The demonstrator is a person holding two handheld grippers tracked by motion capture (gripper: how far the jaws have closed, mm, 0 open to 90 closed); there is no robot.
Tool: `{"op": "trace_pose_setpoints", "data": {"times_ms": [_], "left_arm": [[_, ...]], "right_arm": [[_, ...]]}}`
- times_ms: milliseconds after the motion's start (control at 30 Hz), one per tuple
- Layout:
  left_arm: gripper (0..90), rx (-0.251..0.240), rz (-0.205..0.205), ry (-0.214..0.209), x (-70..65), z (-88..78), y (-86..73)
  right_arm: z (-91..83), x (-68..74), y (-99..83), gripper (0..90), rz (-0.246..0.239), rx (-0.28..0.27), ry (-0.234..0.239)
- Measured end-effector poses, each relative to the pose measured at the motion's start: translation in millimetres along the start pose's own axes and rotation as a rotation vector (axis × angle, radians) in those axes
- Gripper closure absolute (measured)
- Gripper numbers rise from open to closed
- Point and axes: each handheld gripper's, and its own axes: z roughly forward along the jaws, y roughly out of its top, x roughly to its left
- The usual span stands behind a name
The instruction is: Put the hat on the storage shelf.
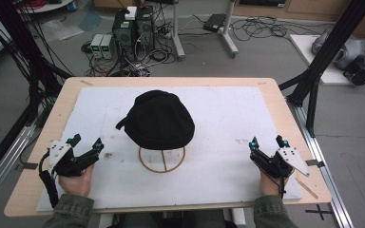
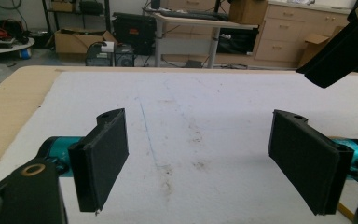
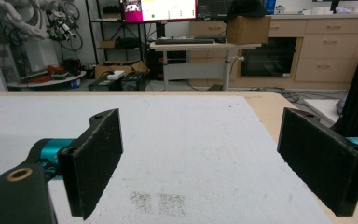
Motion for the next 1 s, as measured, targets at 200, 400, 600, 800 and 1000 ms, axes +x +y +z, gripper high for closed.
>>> {"op": "trace_pose_setpoints", "data": {"times_ms": [200, 400, 600, 800, 1000], "left_arm": [[20.2, -0.004, -0.002, -0.006, -0.3, -3.3, 1.0], [20.2, -0.005, -0.011, -0.009, 1.8, -3.6, 1.2], [20.0, 0.003, -0.017, -0.014, 2.4, -2.5, 0.7], [19.3, 0.015, -0.011, -0.02, 3.7, -0.8, 1.0], [16.8, 0.06, 0.036, -0.034, 4.0, 4.1, 6.1]], "right_arm": [[-4.5, 0.4, 0.7, 13.4, 0.009, -0.003, 0.013], [-2.7, 0.7, -0.2, 13.4, 0.005, 0.007, 0.026], [-1.6, 2.2, -1.9, 14.1, -0.008, 0.04, 0.044], [-0.6, 3.3, -2.8, 14.1, -0.013, 0.046, 0.06], [-0.3, 0.8, -3.3, 14.0, -0.019, 0.052, 0.068]]}}
